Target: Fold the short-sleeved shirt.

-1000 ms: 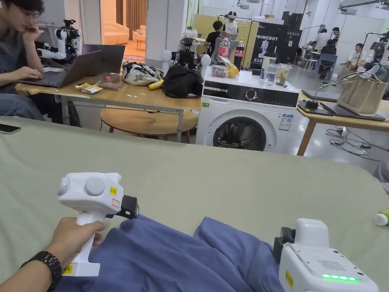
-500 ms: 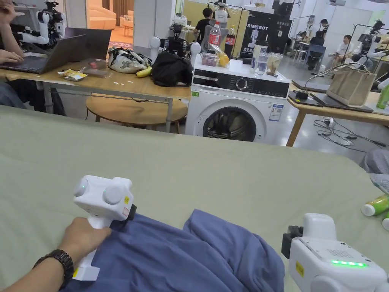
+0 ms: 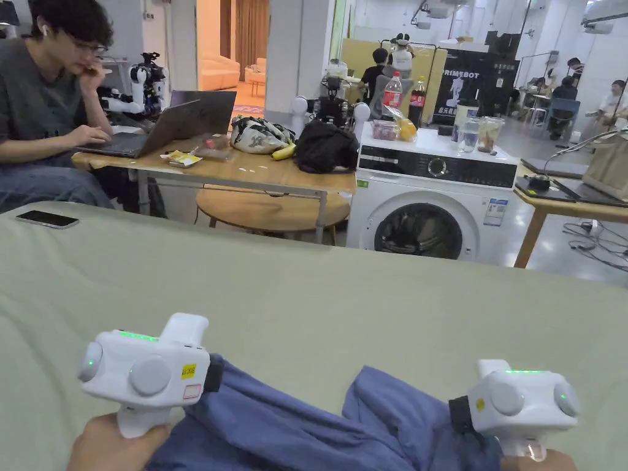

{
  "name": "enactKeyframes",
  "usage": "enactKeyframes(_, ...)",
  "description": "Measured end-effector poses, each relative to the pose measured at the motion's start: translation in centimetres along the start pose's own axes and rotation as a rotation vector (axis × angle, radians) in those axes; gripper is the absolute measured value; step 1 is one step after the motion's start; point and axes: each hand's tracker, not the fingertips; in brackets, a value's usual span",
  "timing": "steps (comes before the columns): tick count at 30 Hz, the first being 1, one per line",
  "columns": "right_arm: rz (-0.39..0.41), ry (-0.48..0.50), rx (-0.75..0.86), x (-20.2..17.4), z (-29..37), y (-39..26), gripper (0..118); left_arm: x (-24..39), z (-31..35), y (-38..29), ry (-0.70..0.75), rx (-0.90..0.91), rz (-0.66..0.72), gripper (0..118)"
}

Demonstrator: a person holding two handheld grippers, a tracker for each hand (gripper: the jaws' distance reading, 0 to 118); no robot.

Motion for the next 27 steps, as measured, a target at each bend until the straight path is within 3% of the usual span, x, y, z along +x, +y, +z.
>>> enactKeyframes(2,-0.035,0.032,-0.039,0.4,-1.1,-0.5,60,-0.6,0.3,-0.6,0.007,-0.004,0.029,0)
enactKeyframes(4,-0.070,0.099,0.019,0.6,-0.4,-1.4,60,-1.3,0.3,-1.2,0.009,-0.014,0.041,0)
enactKeyframes(5,-0.079,0.106,0.035,0.7,0.1,-1.6,59,-1.5,0.0,-1.2,0.016,-0.019,0.044,0)
enactKeyframes(6,-0.087,0.052,0.077,0.5,0.8,-2.0,53,-1.8,0.0,-1.2,0.025,-0.018,0.038,0)
enactKeyframes(8,-0.060,0.027,0.138,0.7,2.4,-2.4,12,-2.4,0.0,-1.0,0.033,-0.024,0.045,0)
enactKeyframes(9,-0.051,0.019,0.187,1.1,3.5,-2.4,1,-2.6,0.2,-0.8,0.036,-0.018,0.048,0)
enactKeyframes(13,-0.087,-0.064,0.329,3.7,8.1,-1.7,0,-3.7,1.7,0.9,0.061,0.011,0.058,0)
enactKeyframes(15,-0.149,-0.060,0.385,5.7,10.8,-1.1,0,-4.3,3.0,2.1,0.091,0.040,0.052,0)
enactKeyframes(19,-0.165,-0.064,0.464,8.5,16.0,0.1,0,-6.1,7.2,5.3,0.096,0.163,0.080,0)
enactKeyframes(27,-0.140,-0.047,0.688,7.1,26.5,2.6,0,-4.3,16.1,13.3,0.128,0.319,0.017,0)
